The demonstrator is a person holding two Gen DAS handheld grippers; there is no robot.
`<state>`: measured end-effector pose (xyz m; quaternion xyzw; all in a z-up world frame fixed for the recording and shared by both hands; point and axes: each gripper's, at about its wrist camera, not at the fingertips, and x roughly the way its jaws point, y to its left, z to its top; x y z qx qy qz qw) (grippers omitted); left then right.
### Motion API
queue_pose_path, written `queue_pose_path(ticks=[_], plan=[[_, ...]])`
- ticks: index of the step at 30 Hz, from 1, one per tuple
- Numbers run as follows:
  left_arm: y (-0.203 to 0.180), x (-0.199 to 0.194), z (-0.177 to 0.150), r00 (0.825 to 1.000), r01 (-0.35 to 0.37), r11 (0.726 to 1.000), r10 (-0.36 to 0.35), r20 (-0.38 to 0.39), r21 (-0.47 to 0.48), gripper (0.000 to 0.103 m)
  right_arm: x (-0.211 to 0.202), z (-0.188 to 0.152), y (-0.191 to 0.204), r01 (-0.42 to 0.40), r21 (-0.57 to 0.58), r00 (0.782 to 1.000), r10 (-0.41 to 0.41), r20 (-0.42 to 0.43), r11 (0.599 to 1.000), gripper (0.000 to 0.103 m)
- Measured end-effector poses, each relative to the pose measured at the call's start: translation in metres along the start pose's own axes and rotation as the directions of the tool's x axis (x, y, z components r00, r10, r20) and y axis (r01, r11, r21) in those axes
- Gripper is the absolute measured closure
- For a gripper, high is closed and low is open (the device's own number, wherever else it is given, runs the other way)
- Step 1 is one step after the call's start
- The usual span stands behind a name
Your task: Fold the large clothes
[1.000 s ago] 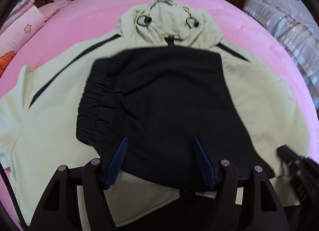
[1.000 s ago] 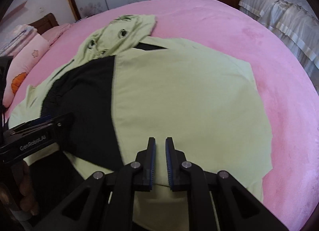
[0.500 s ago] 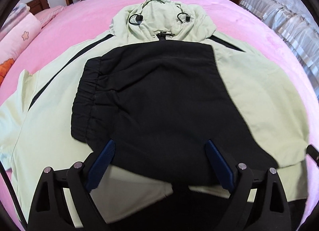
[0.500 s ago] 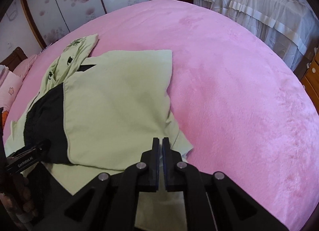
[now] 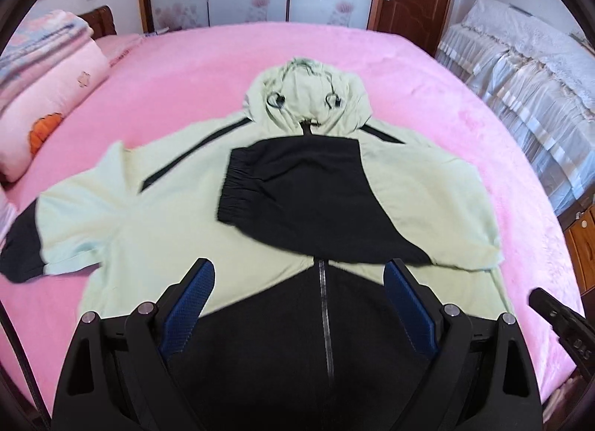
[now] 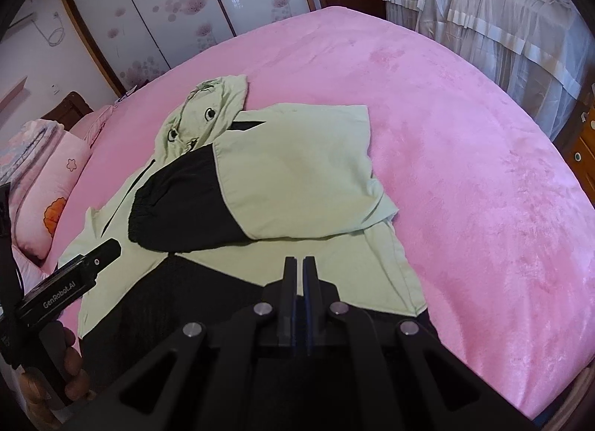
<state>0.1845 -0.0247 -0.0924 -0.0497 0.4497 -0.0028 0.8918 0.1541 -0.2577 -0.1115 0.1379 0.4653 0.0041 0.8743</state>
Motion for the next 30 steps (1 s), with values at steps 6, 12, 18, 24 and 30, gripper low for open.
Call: queue_pose_path(ticks=[6, 12, 18, 24, 30], plan=[[0.020, -0.060, -0.027, 0.999, -0.040, 0.999, 0.040, -0.011, -0.013, 0.011, -0.030, -0.022, 0.033, -0.039, -0.071, 0.999, 0.038, -0.016, 0.997, 0.100], [0.053, -0.104, -0.059, 0.995, -0.104, 0.995, 0.104, -0.005, -0.005, 0.011, -0.058, -0.044, 0.071, -0.053, -0.180, 0.999, 0.050, -0.020, 0.982, 0.085], [0.109, -0.130, -0.070, 0.984, -0.170, 0.982, 0.174, 0.048, -0.076, 0.011, -0.069, -0.057, 0.118, -0.074, -0.288, 0.997, 0.067, -0.033, 0.955, 0.085], [0.188, -0.124, -0.061, 0.970, -0.224, 0.943, 0.240, 0.037, -0.248, 0.011, -0.051, -0.057, 0.183, -0.125, -0.364, 0.992, 0.108, -0.066, 0.923, 0.085], [0.279, -0.090, -0.054, 0.943, -0.314, 0.852, 0.330, -0.035, -0.420, 0.011, -0.012, -0.051, 0.256, -0.173, -0.411, 0.985, 0.154, -0.080, 0.895, 0.085]])
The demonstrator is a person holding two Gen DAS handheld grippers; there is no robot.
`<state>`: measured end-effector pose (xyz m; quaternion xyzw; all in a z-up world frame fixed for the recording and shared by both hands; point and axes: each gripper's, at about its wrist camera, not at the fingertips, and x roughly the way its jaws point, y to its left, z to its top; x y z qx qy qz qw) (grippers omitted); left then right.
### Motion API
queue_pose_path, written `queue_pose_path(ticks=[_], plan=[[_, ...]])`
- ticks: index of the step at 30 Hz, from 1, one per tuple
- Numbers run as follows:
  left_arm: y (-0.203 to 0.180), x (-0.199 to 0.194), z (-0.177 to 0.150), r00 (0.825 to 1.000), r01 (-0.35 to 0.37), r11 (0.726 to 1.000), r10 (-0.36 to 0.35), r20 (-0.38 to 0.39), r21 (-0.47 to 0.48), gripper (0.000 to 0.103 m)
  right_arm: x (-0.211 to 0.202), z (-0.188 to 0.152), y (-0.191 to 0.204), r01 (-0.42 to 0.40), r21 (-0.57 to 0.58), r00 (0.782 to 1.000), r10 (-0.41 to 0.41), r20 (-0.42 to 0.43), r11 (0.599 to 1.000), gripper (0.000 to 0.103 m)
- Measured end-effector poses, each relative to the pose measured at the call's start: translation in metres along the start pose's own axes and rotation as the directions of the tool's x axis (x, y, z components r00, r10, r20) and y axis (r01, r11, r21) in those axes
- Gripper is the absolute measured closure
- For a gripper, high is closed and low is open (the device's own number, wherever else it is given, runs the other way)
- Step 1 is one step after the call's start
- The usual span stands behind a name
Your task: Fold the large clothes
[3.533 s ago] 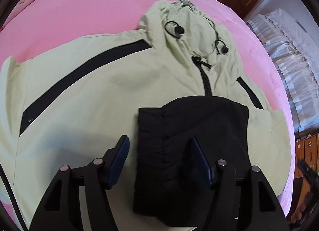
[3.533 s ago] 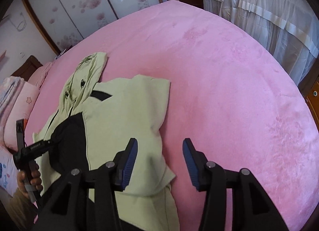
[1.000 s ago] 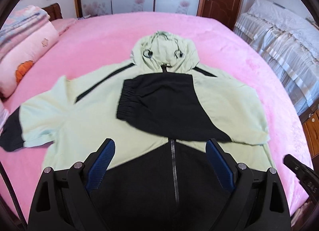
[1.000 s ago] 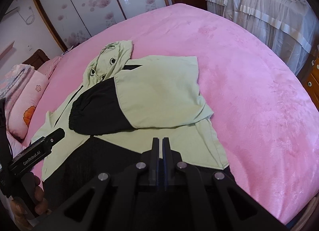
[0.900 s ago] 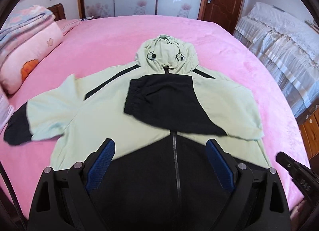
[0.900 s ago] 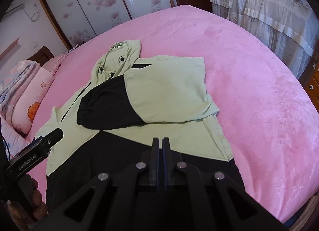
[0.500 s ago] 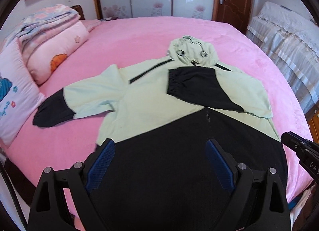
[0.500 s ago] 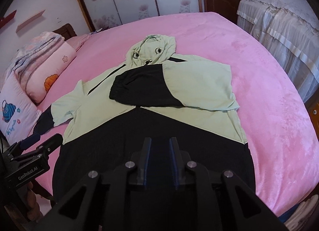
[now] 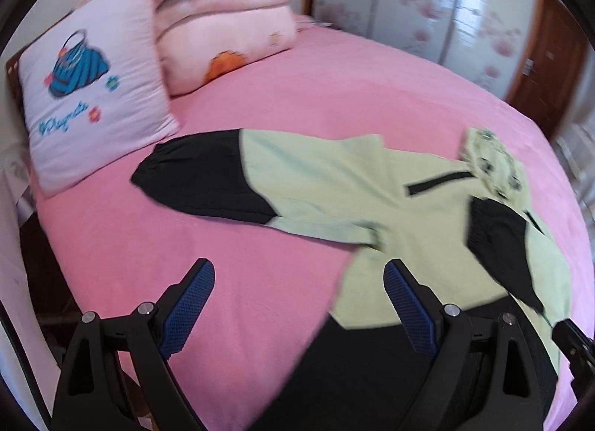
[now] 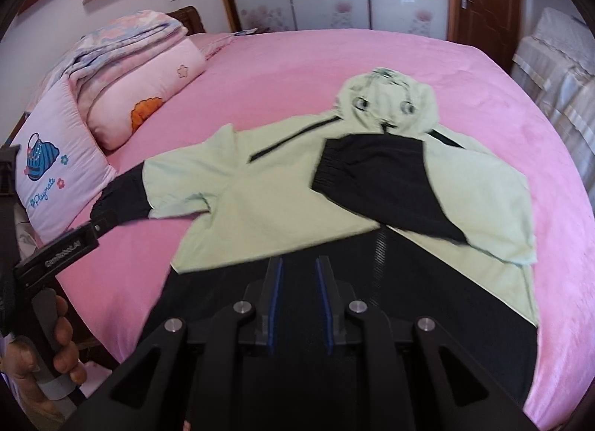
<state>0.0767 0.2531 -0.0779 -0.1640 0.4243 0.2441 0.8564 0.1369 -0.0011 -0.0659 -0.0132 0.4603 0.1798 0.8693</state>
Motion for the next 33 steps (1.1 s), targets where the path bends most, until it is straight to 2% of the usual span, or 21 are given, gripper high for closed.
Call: queue_pose_path(ticks=[3, 7, 11, 14, 17, 19, 20, 25, 26, 27, 28, 29, 30, 31, 33], plan=[[0.029, 0.038, 0.013, 0.997, -0.070, 0.995, 0.067, -0.033, -0.071, 0.011, 0.033, 0.020, 0.024, -0.011, -0.011, 1.000, 0.011, -0.009, 1.000, 0.085], [0.070, 0.092, 0.020, 0.991, -0.078, 0.978, 0.054, -0.123, -0.194, 0.011, 0.078, 0.042, 0.052, -0.017, -0.031, 0.999, 0.016, -0.030, 0.999, 0.085], [0.099, 0.143, 0.017, 0.977, -0.044, 0.956, -0.020, -0.214, -0.291, 0.011, 0.117, 0.057, 0.075, -0.030, -0.060, 0.998, 0.027, -0.055, 0.998, 0.085], [0.120, 0.176, 0.010, 0.960, -0.011, 0.922, -0.098, -0.261, -0.388, 0.012, 0.141, 0.064, 0.091, -0.036, -0.091, 0.998, 0.030, -0.062, 0.995, 0.085], [0.125, 0.189, 0.013, 0.966, 0.006, 0.913, -0.111, -0.233, -0.408, 0.011, 0.165, 0.071, 0.103, -0.038, -0.106, 0.997, 0.030, -0.075, 0.994, 0.085], [0.125, 0.196, 0.018, 0.968, 0.032, 0.913, -0.129, -0.215, -0.406, 0.004, 0.182, 0.074, 0.112, -0.040, -0.115, 0.996, 0.030, -0.085, 0.993, 0.085], [0.126, 0.199, 0.019, 0.968, 0.049, 0.907, -0.146, -0.205, -0.418, 0.001, 0.188, 0.075, 0.115, -0.042, -0.116, 0.995, 0.031, -0.092, 0.992, 0.085], [0.135, 0.206, 0.025, 0.979, 0.124, 0.864, -0.187, -0.083, -0.489, 0.003, 0.205, 0.070, 0.122, -0.070, -0.123, 0.992, 0.056, -0.115, 0.990, 0.085], [0.134, 0.205, 0.026, 0.982, 0.126, 0.863, -0.178, -0.061, -0.489, 0.022, 0.207, 0.068, 0.121, -0.073, -0.123, 0.991, 0.058, -0.121, 0.990, 0.085], [0.132, 0.202, 0.028, 0.986, 0.120, 0.870, -0.160, -0.045, -0.478, 0.061, 0.208, 0.066, 0.119, -0.076, -0.121, 0.990, 0.061, -0.129, 0.990, 0.085], [0.130, 0.202, 0.031, 0.989, 0.114, 0.878, -0.146, -0.033, -0.465, 0.080, 0.209, 0.063, 0.116, -0.079, -0.116, 0.988, 0.062, -0.138, 0.990, 0.085], [0.130, 0.202, 0.035, 0.985, 0.142, 0.874, -0.171, -0.020, -0.464, 0.097, 0.210, 0.061, 0.112, -0.077, -0.111, 0.988, 0.061, -0.145, 0.991, 0.085], [0.128, 0.197, 0.036, 0.982, 0.169, 0.858, -0.190, 0.006, -0.485, 0.098, 0.209, 0.059, 0.107, -0.078, -0.103, 0.986, 0.062, -0.153, 0.992, 0.085], [0.124, 0.189, 0.037, 0.983, 0.172, 0.855, -0.180, 0.031, -0.489, 0.098, 0.206, 0.057, 0.102, -0.079, -0.093, 0.986, 0.064, -0.156, 0.993, 0.085], [0.107, 0.164, 0.043, 0.986, 0.169, 0.880, -0.145, 0.087, -0.444, 0.098, 0.197, 0.055, 0.089, -0.077, -0.070, 0.987, 0.066, -0.149, 0.995, 0.085]])
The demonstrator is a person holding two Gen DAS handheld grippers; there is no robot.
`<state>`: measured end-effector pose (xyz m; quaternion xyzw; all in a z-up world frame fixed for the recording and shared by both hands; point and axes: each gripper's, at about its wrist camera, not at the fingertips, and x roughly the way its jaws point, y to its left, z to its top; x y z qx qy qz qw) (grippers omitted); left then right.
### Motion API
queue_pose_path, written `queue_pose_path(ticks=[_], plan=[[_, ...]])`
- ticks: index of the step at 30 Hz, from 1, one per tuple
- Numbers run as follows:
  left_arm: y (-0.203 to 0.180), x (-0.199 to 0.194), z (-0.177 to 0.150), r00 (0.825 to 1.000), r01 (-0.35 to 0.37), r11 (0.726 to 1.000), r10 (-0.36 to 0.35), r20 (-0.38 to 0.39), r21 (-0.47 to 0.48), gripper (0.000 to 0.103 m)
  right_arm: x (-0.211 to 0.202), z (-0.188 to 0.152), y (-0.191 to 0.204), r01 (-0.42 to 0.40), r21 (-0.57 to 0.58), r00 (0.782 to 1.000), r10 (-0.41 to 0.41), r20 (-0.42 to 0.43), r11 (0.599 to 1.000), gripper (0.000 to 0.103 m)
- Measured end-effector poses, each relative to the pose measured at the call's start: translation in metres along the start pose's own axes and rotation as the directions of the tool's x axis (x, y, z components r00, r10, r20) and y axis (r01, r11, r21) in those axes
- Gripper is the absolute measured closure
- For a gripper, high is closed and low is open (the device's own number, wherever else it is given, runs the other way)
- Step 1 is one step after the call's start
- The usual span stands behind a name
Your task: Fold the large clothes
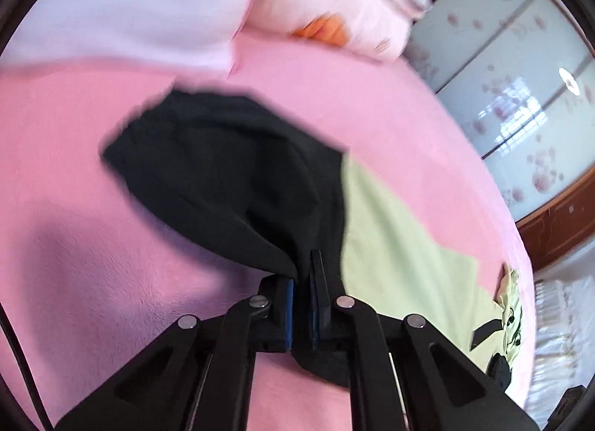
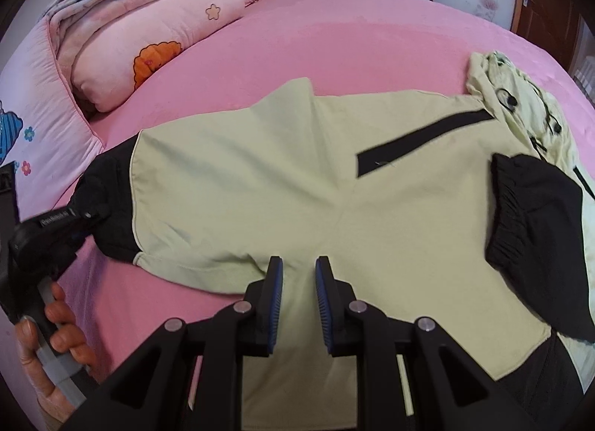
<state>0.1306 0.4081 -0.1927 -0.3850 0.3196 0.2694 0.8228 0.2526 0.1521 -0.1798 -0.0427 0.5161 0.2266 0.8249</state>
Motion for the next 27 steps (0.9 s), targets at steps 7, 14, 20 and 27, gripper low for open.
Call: queue_pose_path(ticks=[7, 14, 20, 27], plan=[[-0.151, -0.090, -0.032, 0.967, 0.177, 0.921, -0.228, 0.112, 0.348, 0.098, -0.059, -0.021, -0.075, 0.028, 0.143, 0.997, -0.038, 0.066, 0.989, 0.085], [-0.305, -0.098, -0.156, 0.904, 0.399, 0.656, -0.398, -0.156, 0.641, 0.085, -0.130, -0.064, -0.184, 0.142, 0.325, 0.972, -0.194, 0.133, 0.935, 0.085], [-0.349, -0.047, -0.297, 0.893, 0.446, 0.512, -0.196, -0.406, 0.734, 0.072, -0.152, -0.110, -0.264, 0.222, 0.466, 0.956, -0.285, 0.068, 0.856, 0.085], [-0.310, -0.063, -0.333, 0.866, 0.485, 0.498, -0.154, -0.477, 0.719, 0.047, -0.152, -0.130, -0.276, 0.178, 0.463, 0.970, -0.233, 0.063, 0.868, 0.085]])
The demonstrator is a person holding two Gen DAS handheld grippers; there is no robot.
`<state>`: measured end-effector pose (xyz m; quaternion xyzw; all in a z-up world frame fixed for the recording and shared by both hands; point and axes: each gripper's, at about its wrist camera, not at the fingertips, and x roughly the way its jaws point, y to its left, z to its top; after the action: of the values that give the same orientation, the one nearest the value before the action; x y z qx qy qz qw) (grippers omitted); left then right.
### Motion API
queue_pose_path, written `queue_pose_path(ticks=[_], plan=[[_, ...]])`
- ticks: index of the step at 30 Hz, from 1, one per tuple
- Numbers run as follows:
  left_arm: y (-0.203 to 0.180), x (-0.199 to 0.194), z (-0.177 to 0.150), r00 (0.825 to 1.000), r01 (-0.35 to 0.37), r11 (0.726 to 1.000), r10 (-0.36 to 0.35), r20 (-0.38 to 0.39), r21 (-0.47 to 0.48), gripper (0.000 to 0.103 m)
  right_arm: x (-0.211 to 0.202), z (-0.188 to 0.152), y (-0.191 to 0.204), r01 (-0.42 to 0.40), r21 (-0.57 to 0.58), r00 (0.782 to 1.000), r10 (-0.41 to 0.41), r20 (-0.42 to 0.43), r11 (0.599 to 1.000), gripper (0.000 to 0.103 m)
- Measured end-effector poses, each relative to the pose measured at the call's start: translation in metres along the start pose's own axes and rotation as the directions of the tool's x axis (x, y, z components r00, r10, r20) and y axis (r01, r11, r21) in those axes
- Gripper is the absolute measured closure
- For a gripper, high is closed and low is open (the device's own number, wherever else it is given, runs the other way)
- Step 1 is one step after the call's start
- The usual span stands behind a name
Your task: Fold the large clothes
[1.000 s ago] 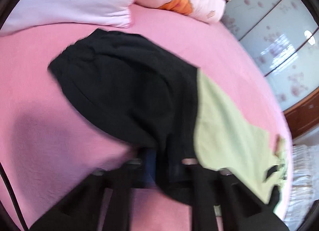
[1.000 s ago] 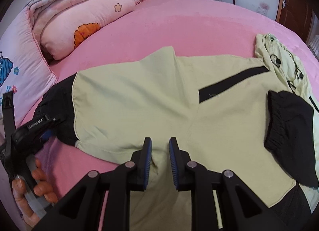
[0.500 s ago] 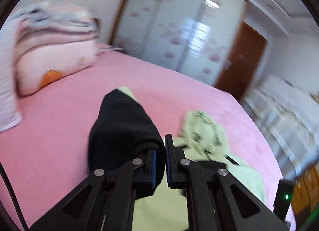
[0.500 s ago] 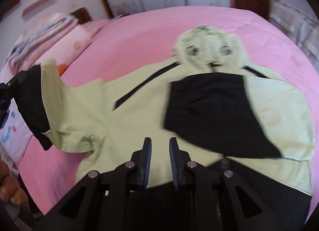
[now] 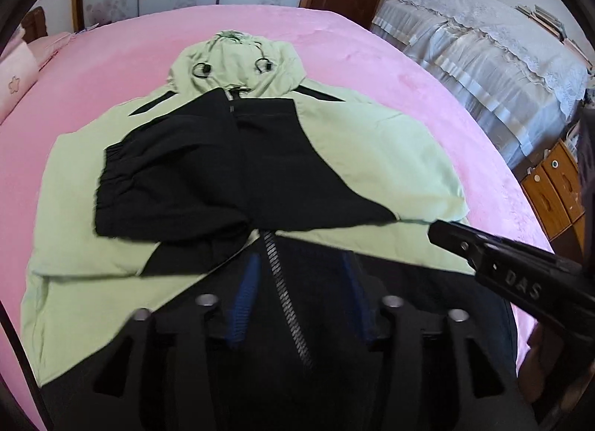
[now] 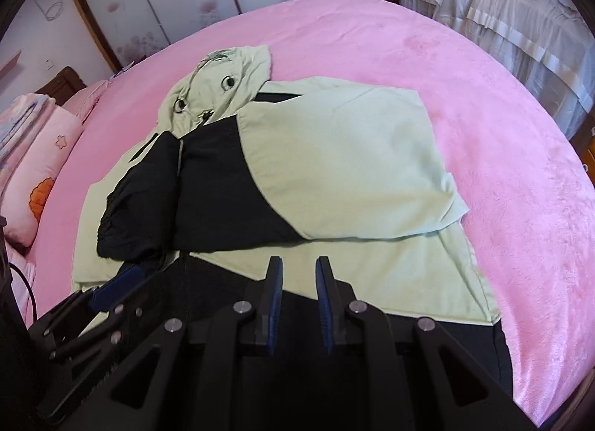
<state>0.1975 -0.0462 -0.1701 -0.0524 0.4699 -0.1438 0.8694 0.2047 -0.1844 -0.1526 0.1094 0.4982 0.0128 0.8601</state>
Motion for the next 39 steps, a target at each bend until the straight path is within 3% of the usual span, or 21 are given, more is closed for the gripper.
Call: queue_pose_path(ticks=[5, 8, 11, 16, 23, 29, 32, 33, 34, 35, 36, 39], plan=[[0.047, -0.042, -0.010, 0.996, -0.063, 0.993, 0.069, 0.057, -0.102, 0.037, 0.002, 0.006, 0.041, -0.135, -0.149, 0.991, 0.136, -0.003, 0.980, 0.084], [0.094, -0.046, -0.019, 0.990, -0.128, 0.973, 0.137, 0.032, -0.193, 0.036, 0.005, 0.010, 0.086, -0.165, -0.278, 0.985, 0.173, 0.006, 0.946, 0.065], [0.128, -0.038, -0.020, 0.978, -0.207, 0.954, 0.209, -0.012, -0.215, 0.036, 0.011, 0.012, 0.127, -0.184, -0.411, 0.978, 0.210, 0.019, 0.893, 0.061], [0.177, -0.021, -0.021, 0.958, -0.287, 0.933, 0.279, -0.065, -0.217, 0.036, 0.040, 0.008, 0.182, -0.215, -0.583, 0.971, 0.233, -0.045, 0.783, 0.060], [0.206, 0.004, -0.013, 0.956, -0.291, 0.938, 0.278, -0.092, -0.186, 0.036, 0.084, -0.001, 0.226, -0.216, -0.682, 0.974, 0.197, -0.107, 0.699, 0.060], [0.218, 0.019, 0.000, 0.947, -0.320, 0.925, 0.303, -0.110, -0.204, 0.034, 0.132, -0.008, 0.245, -0.137, -0.745, 0.990, 0.073, -0.118, 0.653, 0.060], [0.222, 0.028, 0.006, 0.948, -0.315, 0.918, 0.294, -0.120, -0.242, 0.035, 0.133, -0.007, 0.243, -0.117, -0.745, 0.993, 0.072, -0.092, 0.657, 0.067], [0.223, 0.029, 0.008, 0.948, -0.315, 0.914, 0.293, -0.121, -0.255, 0.041, 0.132, -0.005, 0.242, -0.123, -0.737, 0.992, 0.078, -0.096, 0.665, 0.082], [0.224, 0.029, 0.009, 0.949, -0.314, 0.911, 0.292, -0.120, -0.266, 0.047, 0.128, 0.000, 0.240, -0.123, -0.723, 0.992, 0.084, -0.090, 0.679, 0.086], [0.226, 0.029, 0.009, 0.949, -0.314, 0.908, 0.291, -0.121, -0.278, 0.060, 0.123, 0.006, 0.236, -0.123, -0.707, 0.992, 0.097, -0.078, 0.696, 0.087], [0.227, 0.028, 0.010, 0.946, -0.322, 0.901, 0.298, -0.124, -0.289, 0.067, 0.115, 0.015, 0.231, -0.122, -0.684, 0.992, 0.114, -0.058, 0.719, 0.089], [0.231, 0.025, 0.009, 0.950, -0.310, 0.894, 0.287, -0.120, -0.323, 0.077, 0.070, 0.051, 0.194, -0.142, -0.559, 0.979, 0.199, 0.042, 0.817, 0.090]])
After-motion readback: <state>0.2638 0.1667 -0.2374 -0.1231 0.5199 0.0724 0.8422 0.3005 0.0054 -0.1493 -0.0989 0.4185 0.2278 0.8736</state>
